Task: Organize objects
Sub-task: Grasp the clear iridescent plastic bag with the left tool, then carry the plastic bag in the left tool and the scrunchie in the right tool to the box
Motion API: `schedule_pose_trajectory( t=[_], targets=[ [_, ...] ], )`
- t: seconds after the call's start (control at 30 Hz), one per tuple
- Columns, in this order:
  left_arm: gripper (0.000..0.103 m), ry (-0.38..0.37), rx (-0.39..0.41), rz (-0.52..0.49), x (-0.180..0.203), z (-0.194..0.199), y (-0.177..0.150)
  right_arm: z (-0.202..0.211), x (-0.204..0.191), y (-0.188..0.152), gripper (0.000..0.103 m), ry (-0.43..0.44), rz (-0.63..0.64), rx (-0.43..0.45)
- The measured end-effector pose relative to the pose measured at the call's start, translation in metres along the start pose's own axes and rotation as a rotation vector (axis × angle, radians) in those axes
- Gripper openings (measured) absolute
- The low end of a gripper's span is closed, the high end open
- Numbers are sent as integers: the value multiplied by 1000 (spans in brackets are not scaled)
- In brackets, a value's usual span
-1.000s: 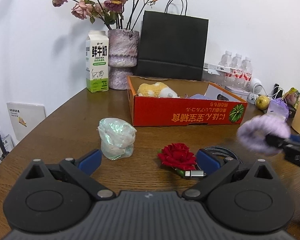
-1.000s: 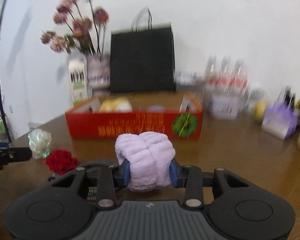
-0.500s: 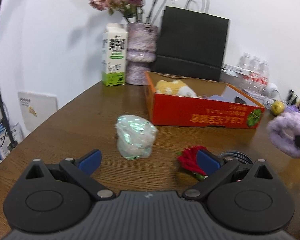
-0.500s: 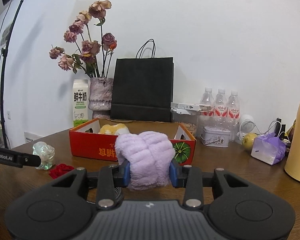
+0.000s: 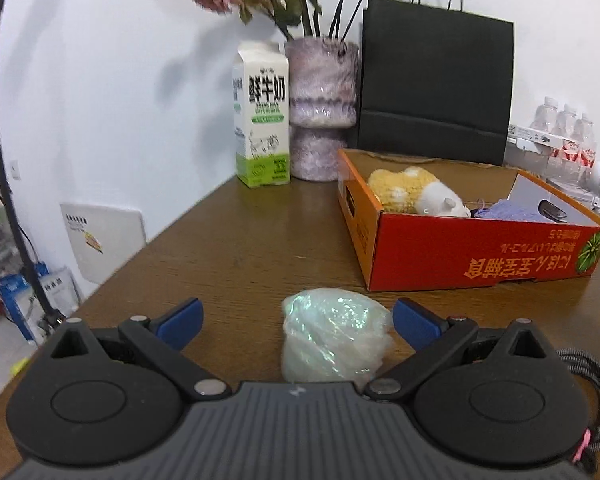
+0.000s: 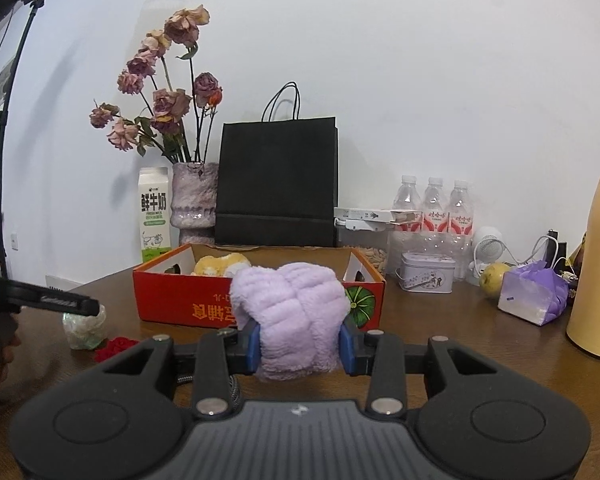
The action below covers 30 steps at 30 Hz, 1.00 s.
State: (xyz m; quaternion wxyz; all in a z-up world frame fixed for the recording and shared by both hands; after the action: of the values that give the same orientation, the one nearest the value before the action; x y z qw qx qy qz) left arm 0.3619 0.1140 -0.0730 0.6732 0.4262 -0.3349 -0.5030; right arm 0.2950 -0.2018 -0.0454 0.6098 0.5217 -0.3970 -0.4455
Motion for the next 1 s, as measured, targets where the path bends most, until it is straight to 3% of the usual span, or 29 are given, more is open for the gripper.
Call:
schedule_pose_trajectory(
  t=[0.07, 0.1, 0.13, 0.17, 0.2, 0.3, 0.43, 0.53, 0.7, 1.0],
  targets=[
    [98, -27, -28, 16, 0, -6, -1, -1, 0, -1, 36, -3, 2, -6],
    [82, -42, -43, 24, -1, -6, -3, -2, -1, -2, 36, -5, 3, -9],
    [59, -64, -59, 33, 0, -6, -5, -3, -1, -2, 36, -6, 4, -12],
    [48, -88, -78, 43, 1, -6, -7, -3, -1, -2, 36, -6, 5, -13],
    [44, -107, -87, 52, 1, -5, -9, -3, -1, -2, 36, -7, 5, -14],
    [42, -153, -36, 68, 4, 13, -4, -3, -1, -2, 36, -7, 4, -10],
    [42, -156, 91, 4, 16, 52, 3, -2, 0, -1, 36, -6, 2, -5],
    [42, -198, 142, -22, 32, 77, 3, -2, 0, -1, 36, -6, 2, -5],
    [42, -253, 155, -65, 62, 104, -8, -1, 0, -1, 36, -5, 3, 2],
    [42, -239, 136, -61, 80, 112, -19, 2, -2, 1, 36, -2, 8, 14]
  ],
)
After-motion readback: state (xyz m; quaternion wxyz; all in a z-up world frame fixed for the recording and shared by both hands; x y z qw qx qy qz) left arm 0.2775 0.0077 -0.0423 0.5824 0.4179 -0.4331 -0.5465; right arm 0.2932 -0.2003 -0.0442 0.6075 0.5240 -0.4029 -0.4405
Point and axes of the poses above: each gripper's, at about its wrist camera, not at the fingertips, and z roughly against the way its jaws point, x to its right, y to its top, the point moved 7 cm from there along -z, roughly the way its jaws point, and after that the axes turned 4 degrees about x, right-handed, at the moved point
